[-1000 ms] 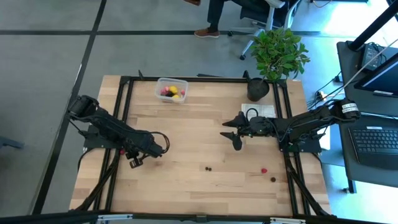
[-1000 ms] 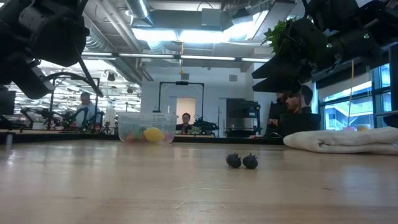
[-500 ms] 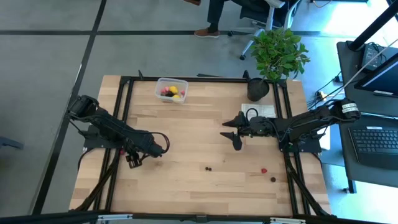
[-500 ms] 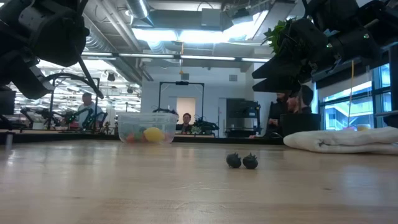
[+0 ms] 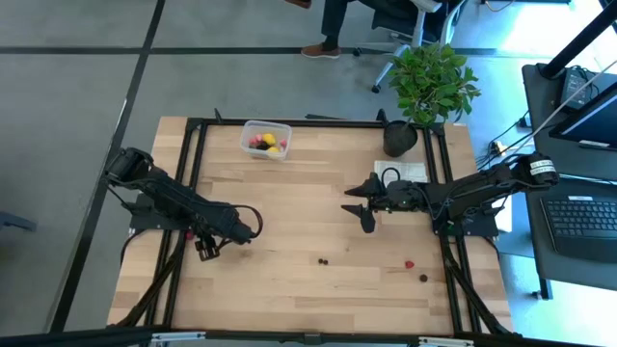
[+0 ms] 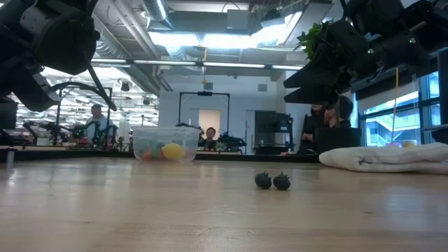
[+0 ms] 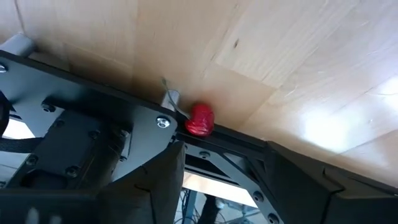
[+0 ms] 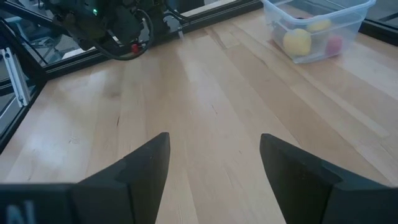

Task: Pick and placing Produce into tupperware
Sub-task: Put the left cherry into the transparent bin

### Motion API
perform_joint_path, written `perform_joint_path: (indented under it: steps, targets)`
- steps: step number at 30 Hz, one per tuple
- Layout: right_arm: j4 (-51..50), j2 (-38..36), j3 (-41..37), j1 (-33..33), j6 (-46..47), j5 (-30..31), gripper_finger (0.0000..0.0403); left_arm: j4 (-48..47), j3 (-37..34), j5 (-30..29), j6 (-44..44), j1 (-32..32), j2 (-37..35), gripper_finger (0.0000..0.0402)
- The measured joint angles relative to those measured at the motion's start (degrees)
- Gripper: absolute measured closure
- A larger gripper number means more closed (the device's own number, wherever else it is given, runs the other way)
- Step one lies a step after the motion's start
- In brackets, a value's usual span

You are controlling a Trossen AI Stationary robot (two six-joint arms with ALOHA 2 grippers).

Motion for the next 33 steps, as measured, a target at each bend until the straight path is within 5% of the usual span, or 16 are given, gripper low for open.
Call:
perform_joint_path:
  steps: [19, 33]
  targets:
    - [2.43, 0.00, 0.00, 0.00, 0.15, 0.00, 0.0151, -0.48, -0.02, -0.55, 7.82, -3.78, 9.94, 0.0207]
    - [2.62, 0.00, 0.00, 0.00, 1.57, 0.00, 0.0151, 4.48, -2.34, -1.29, 5.45, -6.68, 13.14, 0.0217]
